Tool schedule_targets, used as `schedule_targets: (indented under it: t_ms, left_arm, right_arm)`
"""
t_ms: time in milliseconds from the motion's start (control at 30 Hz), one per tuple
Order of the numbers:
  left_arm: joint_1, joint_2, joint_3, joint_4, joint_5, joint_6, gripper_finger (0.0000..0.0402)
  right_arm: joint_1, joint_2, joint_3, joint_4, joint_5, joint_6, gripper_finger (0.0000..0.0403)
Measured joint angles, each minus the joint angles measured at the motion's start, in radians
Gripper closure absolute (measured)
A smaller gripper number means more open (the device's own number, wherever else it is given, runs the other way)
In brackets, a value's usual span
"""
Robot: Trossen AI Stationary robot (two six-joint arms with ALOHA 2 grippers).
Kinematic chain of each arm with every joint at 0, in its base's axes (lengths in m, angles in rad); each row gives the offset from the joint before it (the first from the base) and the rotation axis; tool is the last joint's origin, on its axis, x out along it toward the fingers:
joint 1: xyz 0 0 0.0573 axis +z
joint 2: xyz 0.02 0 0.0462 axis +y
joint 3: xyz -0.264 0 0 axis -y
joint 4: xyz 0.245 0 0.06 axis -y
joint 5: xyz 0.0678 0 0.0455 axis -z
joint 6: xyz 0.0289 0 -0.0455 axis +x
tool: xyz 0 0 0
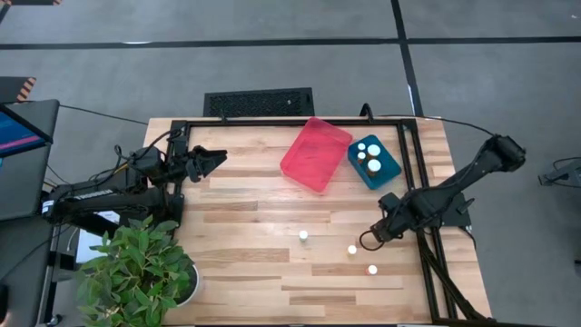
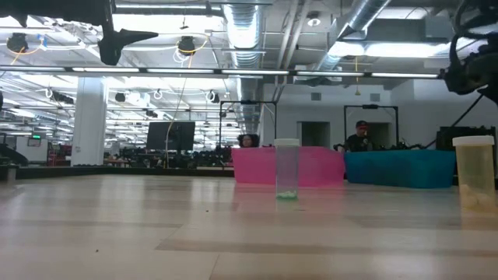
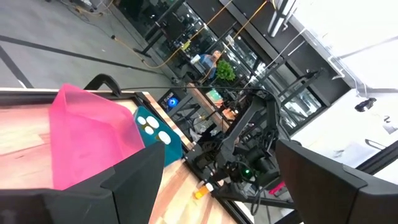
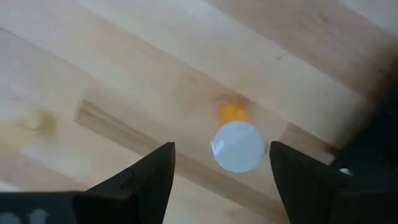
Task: Pick and place medicine bottles into bin by pill shape (circle, oval)
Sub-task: Put the small orange tablet bottle into the red bin
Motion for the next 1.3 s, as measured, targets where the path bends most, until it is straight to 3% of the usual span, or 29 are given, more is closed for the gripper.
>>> schedule_targets:
  t_ms: [333, 633, 933, 1100, 1300]
  left_arm:
    - [0.0, 0.0, 0.0, 0.0, -0.01, 0.0, 0.0101]
    - [0.0, 0.0, 0.0, 0.0, -0.02, 0.002, 0.0101]
    - [0.0, 0.0, 0.0, 0.0, -0.02, 0.002, 0.0101]
    - [0.0, 0.0, 0.0, 0.0, -0.02, 0.002, 0.0101]
    - [0.0, 0.0, 0.0, 0.0, -0.02, 0.007, 0.0101]
  right_arm:
    - [-0.007, 0.002, 0.0, -0.032, 0.0, -0.017, 0.0147]
    - [-0.007, 0.002, 0.0, -0.041, 0.0, -0.028, 0.0231]
    - [-0.007, 0.002, 0.0, -0.039, 0.0, -0.029, 0.029]
    - [-0.007, 0.001, 0.024, -0.033, -0.001, -0.028, 0.0296]
    - [-0.057, 0.001, 0.145, -0.068, -0.001, -0.095, 0.0293]
